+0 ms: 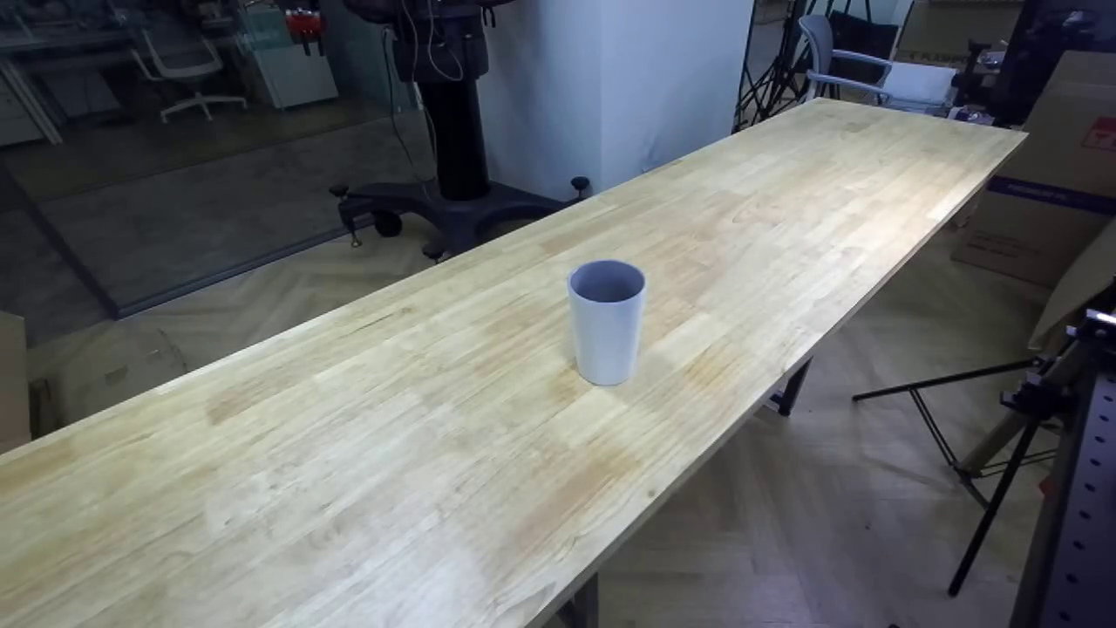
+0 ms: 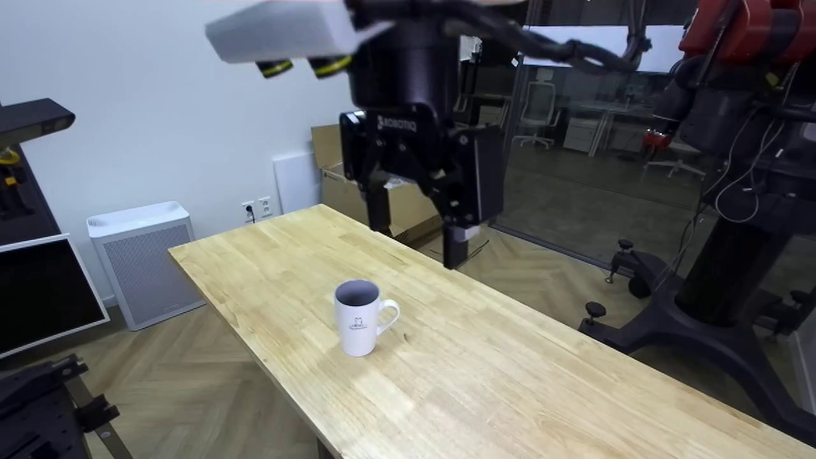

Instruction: Move the white cup a little bit to the right

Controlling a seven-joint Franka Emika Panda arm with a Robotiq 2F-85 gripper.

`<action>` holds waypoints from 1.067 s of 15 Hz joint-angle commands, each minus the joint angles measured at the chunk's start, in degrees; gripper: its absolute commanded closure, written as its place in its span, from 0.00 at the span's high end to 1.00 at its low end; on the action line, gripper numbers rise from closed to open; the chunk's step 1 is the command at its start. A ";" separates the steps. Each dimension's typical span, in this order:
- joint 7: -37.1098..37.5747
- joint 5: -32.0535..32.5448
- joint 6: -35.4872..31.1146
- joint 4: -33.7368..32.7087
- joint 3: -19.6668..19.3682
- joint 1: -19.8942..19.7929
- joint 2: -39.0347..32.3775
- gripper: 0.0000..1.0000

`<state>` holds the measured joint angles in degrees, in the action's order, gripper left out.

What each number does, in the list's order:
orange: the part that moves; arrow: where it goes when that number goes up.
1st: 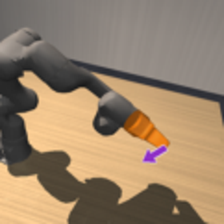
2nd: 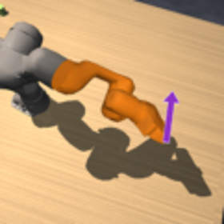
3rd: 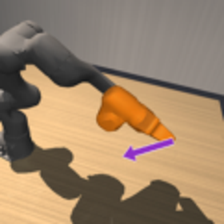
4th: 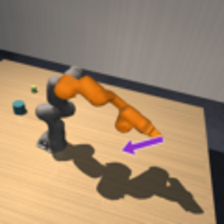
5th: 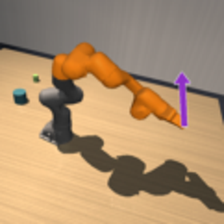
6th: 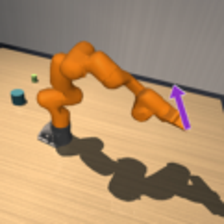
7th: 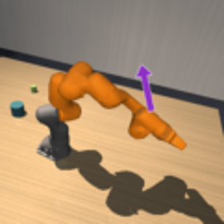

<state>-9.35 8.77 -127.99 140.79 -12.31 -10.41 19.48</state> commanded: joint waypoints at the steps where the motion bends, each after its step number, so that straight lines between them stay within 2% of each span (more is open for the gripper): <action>1: 2.93 1.13 1.49 -11.09 2.88 1.30 -14.67 1.00; 5: 2.59 3.27 5.08 -19.72 5.88 3.66 -26.15 1.00; 7: 1.00 2.86 6.31 -22.29 7.04 4.87 -29.62 1.00; 8: -0.15 2.20 6.59 -22.51 7.38 5.10 -29.64 1.00; 9: 0.49 2.01 3.95 -19.09 6.90 4.59 -27.84 1.00; 13: 0.39 1.91 3.87 -19.64 7.08 4.70 -29.16 1.00; 14: 0.04 2.48 4.16 -19.80 7.01 4.67 -29.46 1.00; 16: 0.19 7.02 0.06 -19.01 7.45 5.89 -30.28 1.00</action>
<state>-9.36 11.45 -124.53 121.33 -5.21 -5.72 -9.97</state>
